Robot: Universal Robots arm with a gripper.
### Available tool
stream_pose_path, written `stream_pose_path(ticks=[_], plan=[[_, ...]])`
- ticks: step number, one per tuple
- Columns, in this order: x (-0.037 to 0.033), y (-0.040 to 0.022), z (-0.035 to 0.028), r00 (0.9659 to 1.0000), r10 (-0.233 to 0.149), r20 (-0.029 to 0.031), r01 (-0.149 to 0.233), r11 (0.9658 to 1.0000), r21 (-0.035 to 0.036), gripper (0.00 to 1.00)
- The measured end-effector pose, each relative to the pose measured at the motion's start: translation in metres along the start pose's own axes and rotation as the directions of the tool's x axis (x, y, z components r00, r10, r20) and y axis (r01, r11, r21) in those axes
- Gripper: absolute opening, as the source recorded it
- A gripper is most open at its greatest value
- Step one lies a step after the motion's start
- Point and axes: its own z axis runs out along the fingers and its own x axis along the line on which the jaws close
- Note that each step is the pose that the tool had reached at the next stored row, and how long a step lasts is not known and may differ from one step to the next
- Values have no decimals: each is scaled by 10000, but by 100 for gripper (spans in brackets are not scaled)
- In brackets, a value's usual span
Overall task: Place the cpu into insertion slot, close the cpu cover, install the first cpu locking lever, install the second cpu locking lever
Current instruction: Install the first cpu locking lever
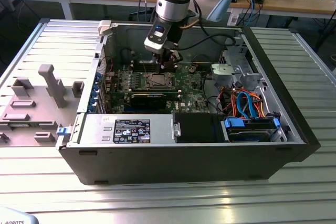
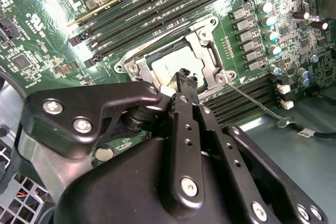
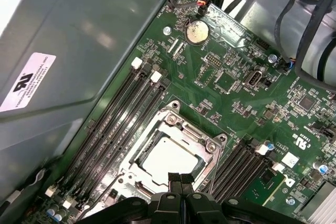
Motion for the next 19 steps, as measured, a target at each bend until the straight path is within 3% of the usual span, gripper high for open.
stream_pose_path(ticks=[19], plan=[[0,0,0,9988,-491,47,491,9988,16,11]])
